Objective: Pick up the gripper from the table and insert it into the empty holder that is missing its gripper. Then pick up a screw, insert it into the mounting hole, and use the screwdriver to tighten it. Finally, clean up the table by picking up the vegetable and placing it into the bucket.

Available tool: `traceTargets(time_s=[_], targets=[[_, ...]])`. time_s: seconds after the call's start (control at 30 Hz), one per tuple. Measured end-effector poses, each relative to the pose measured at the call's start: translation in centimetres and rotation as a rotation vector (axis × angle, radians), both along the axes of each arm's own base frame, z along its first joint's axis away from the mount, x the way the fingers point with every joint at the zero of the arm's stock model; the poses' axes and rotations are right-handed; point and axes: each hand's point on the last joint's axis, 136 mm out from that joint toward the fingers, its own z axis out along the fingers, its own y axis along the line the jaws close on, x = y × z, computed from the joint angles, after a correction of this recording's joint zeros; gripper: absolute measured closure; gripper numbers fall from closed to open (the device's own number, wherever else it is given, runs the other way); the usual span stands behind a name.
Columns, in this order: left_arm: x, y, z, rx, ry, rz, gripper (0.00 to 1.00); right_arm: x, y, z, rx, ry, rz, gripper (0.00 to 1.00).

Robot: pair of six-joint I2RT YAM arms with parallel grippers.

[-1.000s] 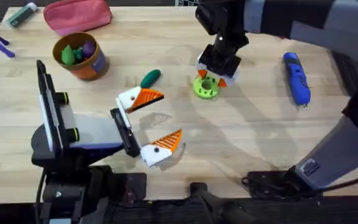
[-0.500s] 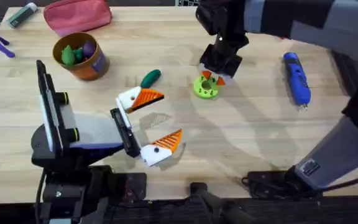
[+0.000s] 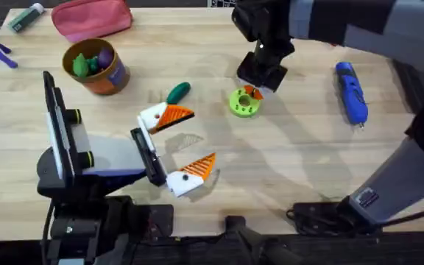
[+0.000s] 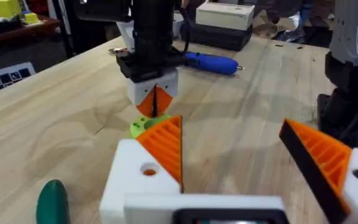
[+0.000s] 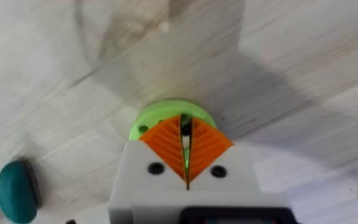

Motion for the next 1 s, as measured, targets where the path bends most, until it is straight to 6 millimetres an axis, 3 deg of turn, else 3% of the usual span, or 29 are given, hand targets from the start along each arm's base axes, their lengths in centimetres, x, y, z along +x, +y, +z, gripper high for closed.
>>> traceTargets(time_s=[0.87,1.0], targets=[[0.0,0.0,-0.01,0.0,0.0,0.0,0.015,-0.26,-0.13,0.01,-0.006,0.011,0.008,0.995],[0.0,0.0,0.0,0.0,0.0,0.0,0.015,-0.49,-0.23,0.73,-0.008,0.012,0.031,0.995]])
